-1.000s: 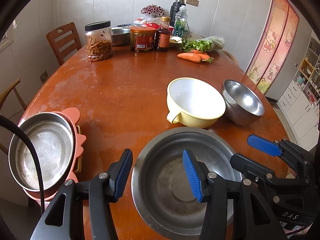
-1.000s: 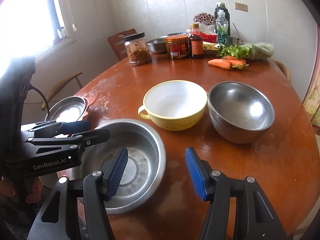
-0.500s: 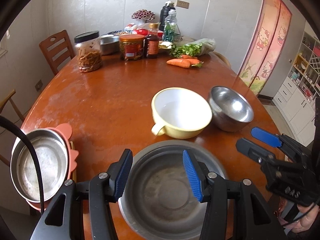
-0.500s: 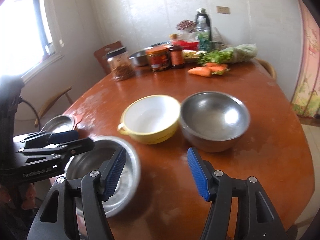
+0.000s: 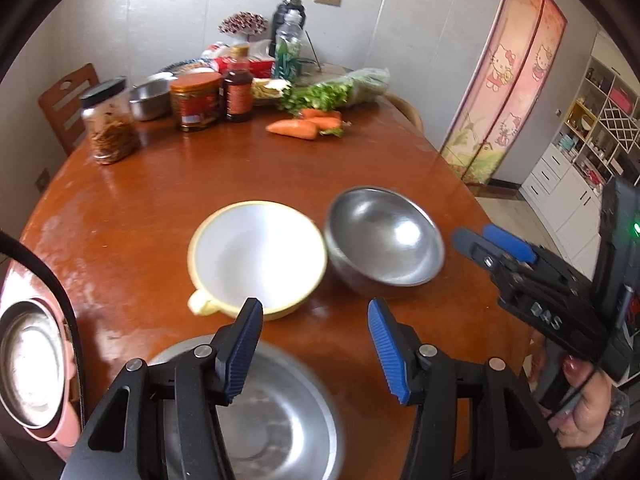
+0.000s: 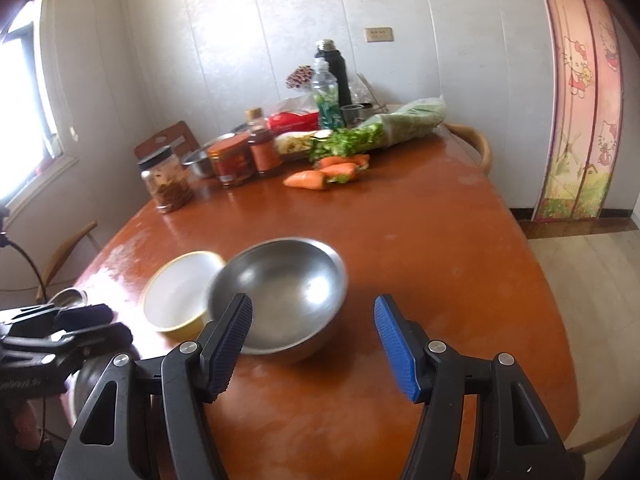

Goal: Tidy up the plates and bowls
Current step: 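Grasp the rim of the steel mixing bowl with the right tool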

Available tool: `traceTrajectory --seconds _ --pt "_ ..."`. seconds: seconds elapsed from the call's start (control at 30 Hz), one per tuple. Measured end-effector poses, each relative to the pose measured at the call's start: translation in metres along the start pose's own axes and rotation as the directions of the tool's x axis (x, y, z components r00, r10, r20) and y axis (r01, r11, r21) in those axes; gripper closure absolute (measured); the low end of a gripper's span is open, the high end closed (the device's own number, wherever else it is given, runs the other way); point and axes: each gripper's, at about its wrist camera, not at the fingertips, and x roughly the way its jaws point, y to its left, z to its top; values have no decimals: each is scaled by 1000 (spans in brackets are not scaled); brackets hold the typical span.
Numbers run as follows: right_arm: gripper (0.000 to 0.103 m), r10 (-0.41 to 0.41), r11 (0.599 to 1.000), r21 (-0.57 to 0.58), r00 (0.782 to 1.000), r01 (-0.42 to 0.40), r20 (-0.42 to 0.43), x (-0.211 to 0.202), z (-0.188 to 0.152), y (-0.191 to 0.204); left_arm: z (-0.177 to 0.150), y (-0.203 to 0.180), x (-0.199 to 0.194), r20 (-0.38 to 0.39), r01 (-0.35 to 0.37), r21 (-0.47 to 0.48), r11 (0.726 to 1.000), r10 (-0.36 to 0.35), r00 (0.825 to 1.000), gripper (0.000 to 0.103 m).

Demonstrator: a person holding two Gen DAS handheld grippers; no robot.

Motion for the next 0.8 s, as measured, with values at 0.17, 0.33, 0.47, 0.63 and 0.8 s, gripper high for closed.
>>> traceTrajectory --seconds 0.17,0.33,0.47,0.63,0.8 --pt "37 37 999 -26 998 -39 -57 34 19 -22 5 -15 22 -53 18 -19 1000 -19 998 48" --pt "37 135 987 -69 982 -145 -128 67 35 -21 9 -24 36 -76 9 -34 999 -12 997 48" --pt "38 207 970 -91 962 -226 -177 91 39 -13 10 -24 47 -100 9 -52 999 -14 995 48" --pt "40 247 961 -77 947 -267 -206 99 36 -8 11 -24 57 -123 6 -67 998 -15 992 48" --pt "40 247 960 -79 945 -269 -214 90 29 -9 11 -21 54 -114 8 -75 997 -16 993 48"
